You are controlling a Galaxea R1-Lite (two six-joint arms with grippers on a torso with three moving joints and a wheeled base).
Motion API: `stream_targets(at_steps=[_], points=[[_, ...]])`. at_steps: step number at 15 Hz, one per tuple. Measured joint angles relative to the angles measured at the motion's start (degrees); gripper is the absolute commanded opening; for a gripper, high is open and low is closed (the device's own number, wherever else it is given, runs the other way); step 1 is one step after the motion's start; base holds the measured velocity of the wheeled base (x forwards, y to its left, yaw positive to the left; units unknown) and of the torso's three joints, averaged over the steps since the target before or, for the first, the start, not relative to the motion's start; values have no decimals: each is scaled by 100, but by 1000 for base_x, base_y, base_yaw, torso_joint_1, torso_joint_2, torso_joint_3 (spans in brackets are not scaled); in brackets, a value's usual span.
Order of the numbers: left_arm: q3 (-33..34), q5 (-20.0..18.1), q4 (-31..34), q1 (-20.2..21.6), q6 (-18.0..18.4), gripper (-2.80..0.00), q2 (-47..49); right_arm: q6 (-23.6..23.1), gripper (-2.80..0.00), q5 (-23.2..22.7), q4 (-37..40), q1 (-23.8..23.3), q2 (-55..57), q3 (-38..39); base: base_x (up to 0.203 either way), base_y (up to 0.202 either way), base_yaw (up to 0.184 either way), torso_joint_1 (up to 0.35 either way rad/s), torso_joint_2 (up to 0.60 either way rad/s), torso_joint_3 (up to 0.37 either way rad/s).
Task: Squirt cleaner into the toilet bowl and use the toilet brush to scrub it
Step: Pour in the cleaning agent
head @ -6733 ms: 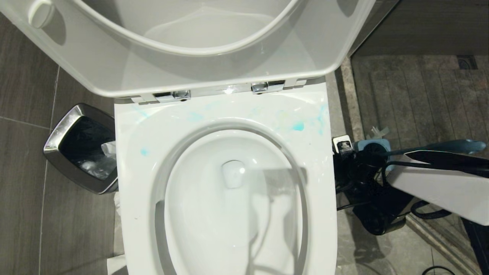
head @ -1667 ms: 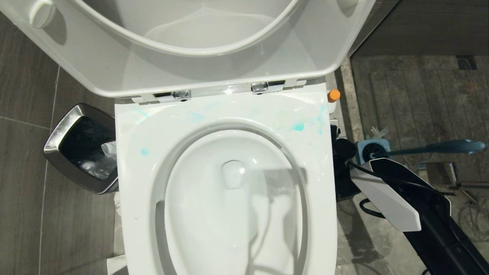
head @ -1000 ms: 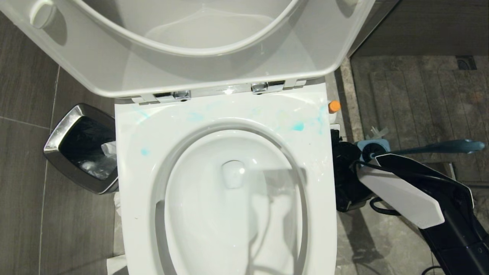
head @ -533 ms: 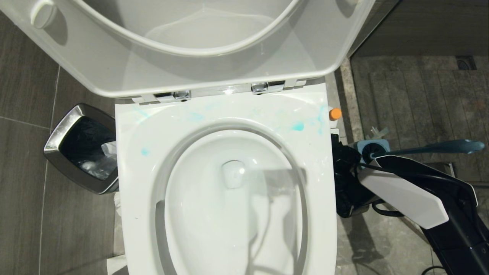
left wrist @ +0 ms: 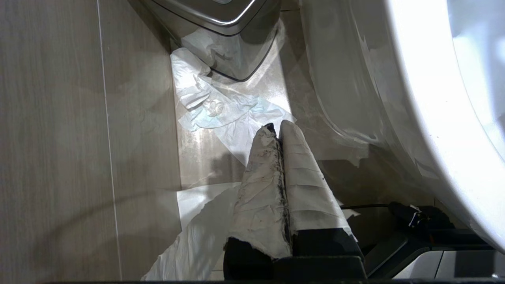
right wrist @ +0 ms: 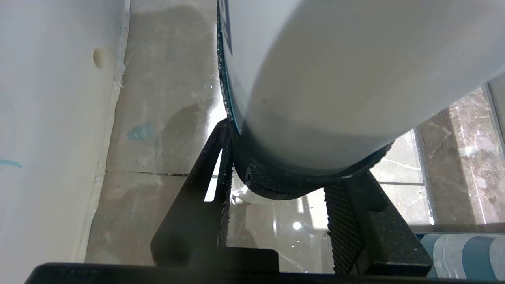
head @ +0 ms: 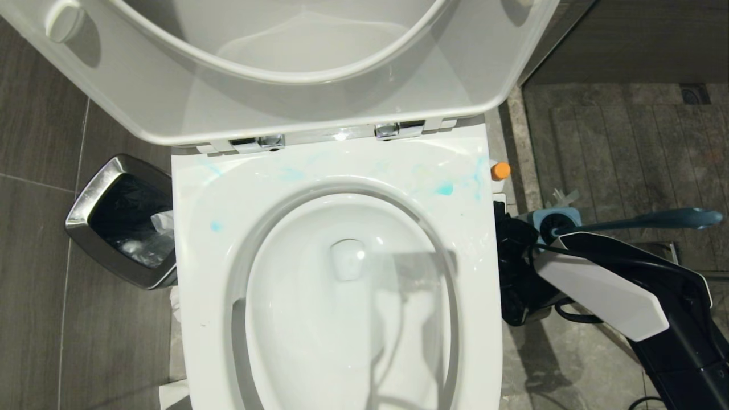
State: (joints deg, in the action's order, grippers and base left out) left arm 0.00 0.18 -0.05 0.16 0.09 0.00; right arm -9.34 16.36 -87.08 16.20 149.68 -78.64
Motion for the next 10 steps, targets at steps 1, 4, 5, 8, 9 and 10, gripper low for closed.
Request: stream_targets(at_steps=[1,4,5,8,9,10], points=[[0,-2,0,0,1,-280,0,-5,-280,0,0,-2,-1,-3,0,0,0,0,0,0],[0,-2,-2,0,2,-280,0,9,-280,-7,1,-5,-6,-21,0,0,0,0,0,0],[0,-2,-2,0,-2,-280,0,9,-280,-10,1,-6,-9,-30,0,0,0,0,0,0],[0,-2,-2,0,1,-280,0,-11,0,-11,0,-6,-15,-36,0,0,0,0,0,0],[0,-2,-2,0,-2,-280,0,-24,0,-7,9,-5,-15,-38,0,0,0,0,0,0],[0,-4,-5,0,0,-280,0,-26,0,-2,37,-6,-12,-25,0,0,0,0,0,0]])
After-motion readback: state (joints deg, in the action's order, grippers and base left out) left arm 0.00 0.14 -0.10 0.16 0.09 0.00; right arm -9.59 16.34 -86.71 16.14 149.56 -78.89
